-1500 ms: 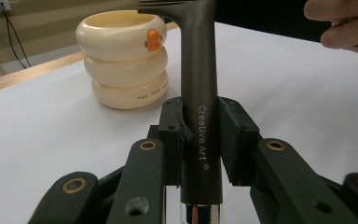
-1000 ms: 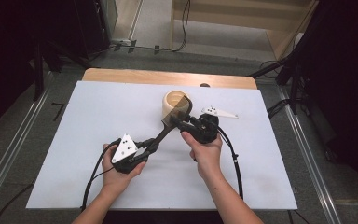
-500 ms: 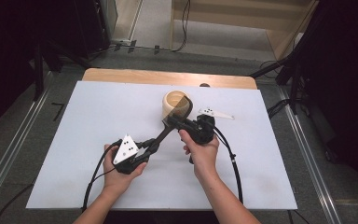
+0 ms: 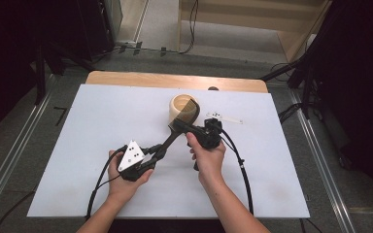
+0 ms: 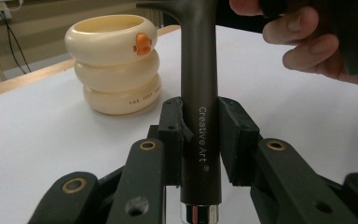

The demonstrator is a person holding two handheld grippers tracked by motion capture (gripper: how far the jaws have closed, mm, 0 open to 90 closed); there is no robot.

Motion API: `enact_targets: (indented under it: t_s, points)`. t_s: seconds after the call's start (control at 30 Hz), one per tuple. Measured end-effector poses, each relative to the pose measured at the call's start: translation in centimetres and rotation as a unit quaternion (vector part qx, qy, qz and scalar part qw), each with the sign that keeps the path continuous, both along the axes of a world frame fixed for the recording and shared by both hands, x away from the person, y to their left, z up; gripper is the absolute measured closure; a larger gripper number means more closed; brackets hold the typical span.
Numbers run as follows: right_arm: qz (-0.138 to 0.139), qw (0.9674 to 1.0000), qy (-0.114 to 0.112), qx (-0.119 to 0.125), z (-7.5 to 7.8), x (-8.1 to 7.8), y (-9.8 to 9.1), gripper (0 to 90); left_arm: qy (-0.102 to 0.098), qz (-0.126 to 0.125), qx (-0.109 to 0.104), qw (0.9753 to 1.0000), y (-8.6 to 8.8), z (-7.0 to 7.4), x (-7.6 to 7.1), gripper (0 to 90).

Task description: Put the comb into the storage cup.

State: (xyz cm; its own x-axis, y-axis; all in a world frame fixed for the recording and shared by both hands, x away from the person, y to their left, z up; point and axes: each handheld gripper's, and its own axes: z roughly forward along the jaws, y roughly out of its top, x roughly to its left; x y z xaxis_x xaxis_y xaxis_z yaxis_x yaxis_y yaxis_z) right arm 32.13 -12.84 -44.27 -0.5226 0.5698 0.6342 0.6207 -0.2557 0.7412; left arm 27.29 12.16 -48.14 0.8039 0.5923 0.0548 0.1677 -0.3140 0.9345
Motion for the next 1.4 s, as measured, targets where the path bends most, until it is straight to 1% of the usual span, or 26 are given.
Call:
enact_targets:
  t_s: [0.03, 0.07, 0.1, 0.13, 0.17, 0.23, 0.27, 0.3, 0.33, 0.37, 0.43, 0.57, 0.6, 0.63, 0.7, 0.87, 0.97, 1.03, 1.27, 1.4]
  points:
    - [0.008, 0.9999, 0.003, 0.009, 0.1, 0.0, 0.0, 81.8, 0.001, -0.001, 0.001, 1.0, 0.0, -0.1, 0.0, 72.4]
    - [0.015, 0.9997, 0.003, 0.016, 0.1, -0.1, 0.0, 82.1, 0.003, -0.003, -0.007, 1.0, 0.0, -0.2, 0.0, 72.3]
    - [0.019, 0.9996, -0.001, 0.02, 0.2, -0.2, 0.1, 82.2, 0.003, -0.006, -0.013, 0.9999, 0.1, -0.2, 0.1, 72.1]
    - [0.021, 0.9996, -0.009, 0.019, 0.3, -0.3, 0.1, 82.3, 0.009, -0.01, -0.016, 0.9998, 0.1, -0.2, 0.1, 71.5]
    - [0.022, 0.9995, -0.009, 0.02, 0.4, -0.3, 0.1, 82.4, 0.013, -0.013, -0.021, 0.9996, 0.2, -0.2, 0.2, 69.2]
    - [0.022, 0.9994, -0.018, 0.02, 0.6, -0.4, 0.0, 82.5, 0.023, -0.019, -0.033, 0.999, 0.4, -0.1, 0.4, 54.8]
    - [0.02, 0.9994, -0.02, 0.018, 0.6, -0.5, 0.0, 82.6, 0.032, -0.015, -0.039, 0.9986, 0.5, -0.1, 0.5, 48.0]
    - [0.018, 0.9994, -0.023, 0.016, 0.7, -0.5, -0.1, 82.6, 0.033, -0.008, -0.042, 0.9986, 0.6, -0.1, 0.5, 38.3]
    - [0.017, 0.9995, -0.023, 0.013, 0.8, -0.5, -0.2, 82.7, 0.036, 0.0, -0.048, 0.9982, 0.9, 0.0, 0.7, 30.9]
    - [0.016, 0.9993, -0.033, 0.005, 0.8, -0.5, -0.4, 82.8, 0.038, 0.003, -0.051, 0.998, 0.9, 0.0, 0.7, 23.5]
    - [0.013, 0.999, -0.043, -0.004, 0.9, -0.6, -0.5, 83.1, 0.049, 0.017, -0.059, 0.9969, 1.4, 0.0, 1.0, 14.2]
    - [0.017, 0.998, -0.059, -0.013, 1.0, -0.7, -0.6, 83.5, 0.054, 0.028, -0.059, 0.9964, 2.4, -0.1, 1.3, 11.9]
    - [0.017, 0.9976, -0.065, -0.016, 1.1, -0.8, -0.6, 83.5, 0.054, 0.03, -0.056, 0.9965, 2.7, -0.1, 1.3, 11.8]
    - [0.019, 0.9972, -0.07, -0.019, 1.1, -0.8, -0.6, 83.6, 0.054, 0.035, -0.059, 0.9962, 2.9, -0.1, 1.3, 11.8]
    - [0.022, 0.9968, -0.073, -0.024, 1.1, -0.8, -0.6, 83.7, 0.056, 0.039, -0.06, 0.9959, 3.4, 0.0, 1.3, 11.8]
    - [0.023, 0.9942, -0.096, -0.043, 1.2, -1.0, -0.5, 83.7, 0.054, 0.055, -0.055, 0.9955, 4.6, -0.1, 1.1, 11.8]
    - [0.023, 0.9932, -0.101, -0.052, 1.3, -1.1, -0.5, 83.8, 0.053, 0.066, -0.055, 0.9949, 5.5, -0.2, 1.0, 11.8]
    - [0.019, 0.9928, -0.103, -0.058, 1.4, -1.1, -0.5, 83.8, 0.053, 0.073, -0.057, 0.9943, 6.1, -0.1, 0.8, 11.8]
    - [0.013, 0.9919, -0.109, -0.063, 1.6, -1.0, -0.7, 83.8, 0.044, 0.096, -0.063, 0.9924, 8.5, -0.1, 0.3, 11.5]
    - [0.006, 0.9905, -0.122, -0.064, 1.9, -0.8, -0.9, 83.8, 0.044, 0.103, -0.064, 0.9917, 9.6, -0.1, 0.0, 10.9]
